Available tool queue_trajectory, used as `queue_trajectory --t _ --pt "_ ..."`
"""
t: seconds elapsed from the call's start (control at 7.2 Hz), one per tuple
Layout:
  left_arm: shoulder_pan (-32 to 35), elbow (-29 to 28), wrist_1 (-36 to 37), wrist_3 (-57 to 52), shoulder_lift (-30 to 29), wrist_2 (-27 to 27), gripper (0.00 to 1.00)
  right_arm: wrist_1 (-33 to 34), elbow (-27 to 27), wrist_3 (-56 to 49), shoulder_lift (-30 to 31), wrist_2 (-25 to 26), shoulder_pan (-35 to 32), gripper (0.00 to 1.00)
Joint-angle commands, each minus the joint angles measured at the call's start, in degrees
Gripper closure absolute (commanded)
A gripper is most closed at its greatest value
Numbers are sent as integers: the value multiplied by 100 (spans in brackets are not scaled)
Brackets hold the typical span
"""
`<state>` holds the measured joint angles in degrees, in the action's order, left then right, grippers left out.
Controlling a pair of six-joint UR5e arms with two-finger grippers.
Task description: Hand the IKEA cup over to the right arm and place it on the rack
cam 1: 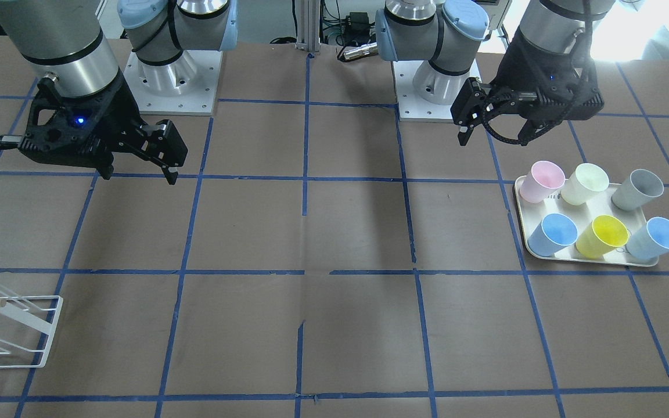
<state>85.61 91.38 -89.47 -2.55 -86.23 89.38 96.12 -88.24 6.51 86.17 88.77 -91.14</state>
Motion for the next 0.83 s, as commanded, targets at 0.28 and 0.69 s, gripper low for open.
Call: queue_trajectory --t 0.28,0.69 --pt "0 11 0 9 1 0 0 -14 0 -1 14 -9 0 0" --pt "-131 160 -114 0 45 26 0 -23 0 -1 14 -9 0 0"
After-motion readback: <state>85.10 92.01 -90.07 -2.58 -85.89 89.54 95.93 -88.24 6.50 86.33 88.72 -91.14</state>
